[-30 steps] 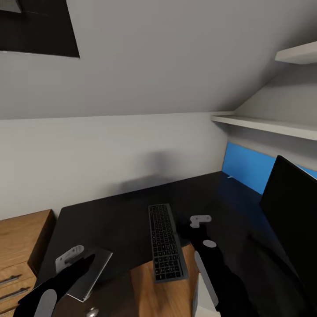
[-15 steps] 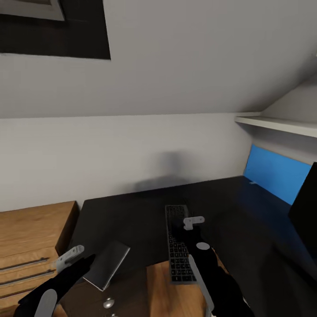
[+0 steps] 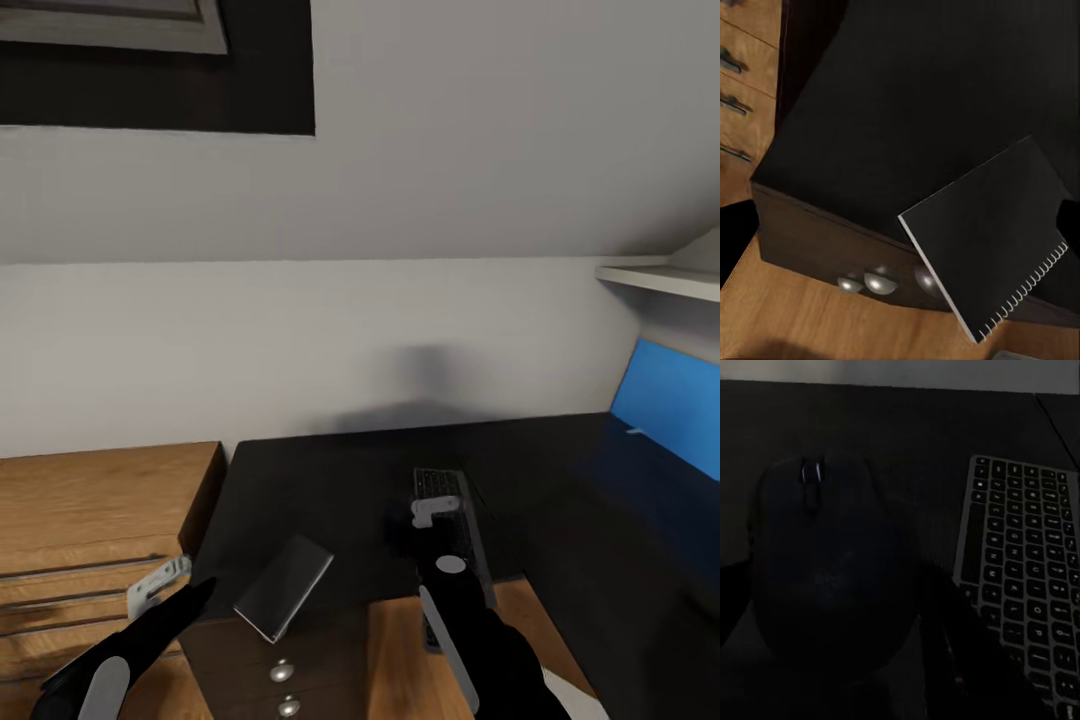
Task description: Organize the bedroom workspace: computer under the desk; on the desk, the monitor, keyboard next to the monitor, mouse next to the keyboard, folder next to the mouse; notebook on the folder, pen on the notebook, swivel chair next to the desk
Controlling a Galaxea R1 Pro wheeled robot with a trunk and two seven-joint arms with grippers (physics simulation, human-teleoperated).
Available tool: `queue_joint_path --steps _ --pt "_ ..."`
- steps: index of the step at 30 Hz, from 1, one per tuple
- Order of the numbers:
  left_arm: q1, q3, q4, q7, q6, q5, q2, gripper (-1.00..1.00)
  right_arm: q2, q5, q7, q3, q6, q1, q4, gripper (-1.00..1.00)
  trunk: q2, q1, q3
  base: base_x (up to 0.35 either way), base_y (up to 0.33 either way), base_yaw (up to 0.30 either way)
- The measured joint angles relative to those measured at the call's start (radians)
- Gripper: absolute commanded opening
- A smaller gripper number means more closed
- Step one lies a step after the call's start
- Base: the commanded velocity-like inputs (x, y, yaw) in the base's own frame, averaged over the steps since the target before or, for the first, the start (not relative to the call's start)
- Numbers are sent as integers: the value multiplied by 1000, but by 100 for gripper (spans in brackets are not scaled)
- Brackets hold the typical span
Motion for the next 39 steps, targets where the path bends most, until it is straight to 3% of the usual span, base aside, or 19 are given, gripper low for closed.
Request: queue_joint_path --steps 6,19,20,25,39 --pt "0 0 0 0 0 0 0 100 -1 3 -2 12 -24 0 26 -100 0 0 -3 0 0 244" --pt "0 -1 0 0 -1 0 -1 100 -4 7 1 14 -96 0 74 -100 0 0 -3 28 12 22" --pt "0 -2 0 -1 -2 0 -1 100 -3 21 -2 34 -124 0 111 -100 0 0 -3 114 30 0" --pt "0 -2 0 -1 1 0 -2 100 -1 48 -5 49 -138 -1 175 -100 0 0 -3 42 11 0" --pt "0 -2 0 -1 1 0 -2 100 13 52 -5 50 -188 -9 303 -100 0 0 -3 123 44 0"
